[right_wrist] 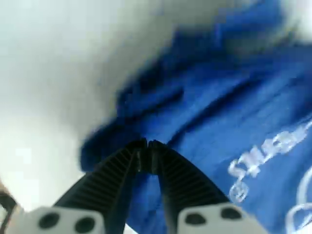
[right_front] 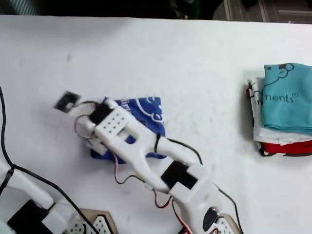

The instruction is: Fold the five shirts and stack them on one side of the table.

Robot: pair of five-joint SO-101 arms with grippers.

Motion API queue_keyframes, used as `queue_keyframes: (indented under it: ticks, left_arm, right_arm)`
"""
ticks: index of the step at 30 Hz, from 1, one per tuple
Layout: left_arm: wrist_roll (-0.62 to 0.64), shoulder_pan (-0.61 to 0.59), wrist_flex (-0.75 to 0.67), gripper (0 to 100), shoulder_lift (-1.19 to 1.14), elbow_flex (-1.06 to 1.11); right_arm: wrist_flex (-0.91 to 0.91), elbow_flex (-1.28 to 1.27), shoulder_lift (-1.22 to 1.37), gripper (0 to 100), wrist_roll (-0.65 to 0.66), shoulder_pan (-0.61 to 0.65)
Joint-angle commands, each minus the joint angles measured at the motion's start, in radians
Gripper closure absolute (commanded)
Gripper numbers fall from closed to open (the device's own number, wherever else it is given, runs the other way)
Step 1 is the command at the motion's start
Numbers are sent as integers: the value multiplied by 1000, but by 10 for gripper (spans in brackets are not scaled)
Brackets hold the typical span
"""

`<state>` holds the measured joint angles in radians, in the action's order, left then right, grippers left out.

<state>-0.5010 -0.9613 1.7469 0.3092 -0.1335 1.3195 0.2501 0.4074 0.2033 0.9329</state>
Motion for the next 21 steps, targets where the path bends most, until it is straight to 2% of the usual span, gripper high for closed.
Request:
queue_keyframes:
  ticks: [1,5,8,11,16,21]
  left_arm:
    - [-2,10,-2,976,35,-6]
    - [-2,10,-2,976,35,-6]
    - [-2,12,-2,976,35,-6]
    - [-2,12,-3,976,33,-6]
    - [-2,27,-3,976,28,-6]
    - [-2,54,-9,976,28,-6]
  right_arm:
    - [82,264,-5,981,8,-12]
    - [160,416,27,981,15,-130]
    - [159,446,96,981,29,-223]
    - [142,482,191,981,74,-260]
    - [54,620,367,981,84,-217]
    - [-68,899,526,981,86,-102]
